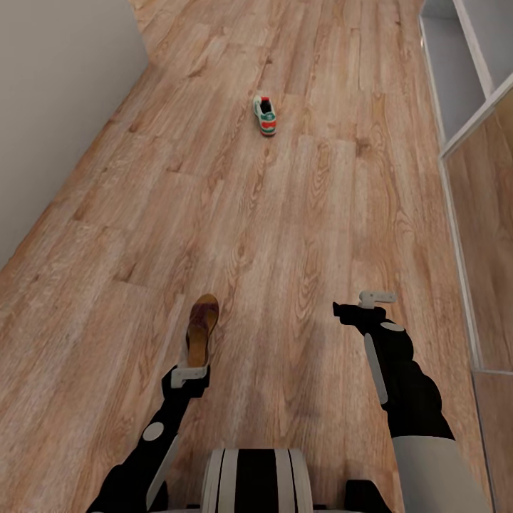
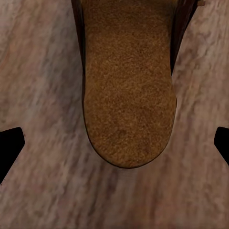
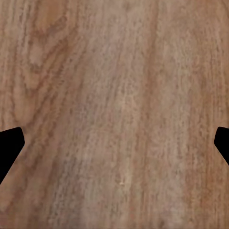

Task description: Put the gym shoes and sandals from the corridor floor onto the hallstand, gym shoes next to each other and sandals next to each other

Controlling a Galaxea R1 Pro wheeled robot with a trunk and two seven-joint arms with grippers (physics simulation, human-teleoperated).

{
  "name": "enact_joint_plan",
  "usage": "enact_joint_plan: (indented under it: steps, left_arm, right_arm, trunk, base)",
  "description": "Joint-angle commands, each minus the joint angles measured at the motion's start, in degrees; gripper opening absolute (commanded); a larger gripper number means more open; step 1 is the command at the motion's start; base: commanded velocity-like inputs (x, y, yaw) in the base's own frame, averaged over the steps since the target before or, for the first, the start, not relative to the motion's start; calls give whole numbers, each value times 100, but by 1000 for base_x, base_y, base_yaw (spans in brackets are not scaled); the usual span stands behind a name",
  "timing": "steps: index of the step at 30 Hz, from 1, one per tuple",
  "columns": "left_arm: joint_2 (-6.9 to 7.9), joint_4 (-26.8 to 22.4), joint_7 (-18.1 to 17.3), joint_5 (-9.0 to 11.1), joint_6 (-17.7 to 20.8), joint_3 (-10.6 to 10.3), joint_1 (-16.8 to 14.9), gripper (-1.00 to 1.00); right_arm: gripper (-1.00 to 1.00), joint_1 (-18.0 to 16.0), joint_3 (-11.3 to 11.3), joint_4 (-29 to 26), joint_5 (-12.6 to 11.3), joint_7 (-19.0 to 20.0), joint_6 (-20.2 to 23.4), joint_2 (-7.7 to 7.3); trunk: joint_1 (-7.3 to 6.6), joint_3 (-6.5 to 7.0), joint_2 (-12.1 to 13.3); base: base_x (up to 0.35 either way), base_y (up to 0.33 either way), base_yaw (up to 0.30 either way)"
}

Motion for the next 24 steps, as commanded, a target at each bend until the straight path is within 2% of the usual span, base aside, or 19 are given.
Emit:
enact_joint_plan:
  steps: [1,6,17,24]
  left_arm:
    - [15,3,32,13,-28,-18,-2,100]
    - [34,3,32,2,-44,-18,-2,100]
    - [36,3,32,0,-48,-18,-2,100]
    - [36,3,32,0,-52,-18,-2,100]
  right_arm:
    - [100,-2,-5,-6,43,11,31,5]
    - [100,-2,-6,-6,43,9,31,4]
    - [100,-2,-25,-6,43,9,31,3]
    - [100,-2,-33,-6,43,7,31,3]
  trunk:
    - [-1,-5,-1]
    - [-1,-9,-1]
    - [27,-326,-16]
    - [27,-344,-16]
  base:
    - [0,0,0]
    - [0,0,0]
    - [0,0,0]
    - [0,0,0]
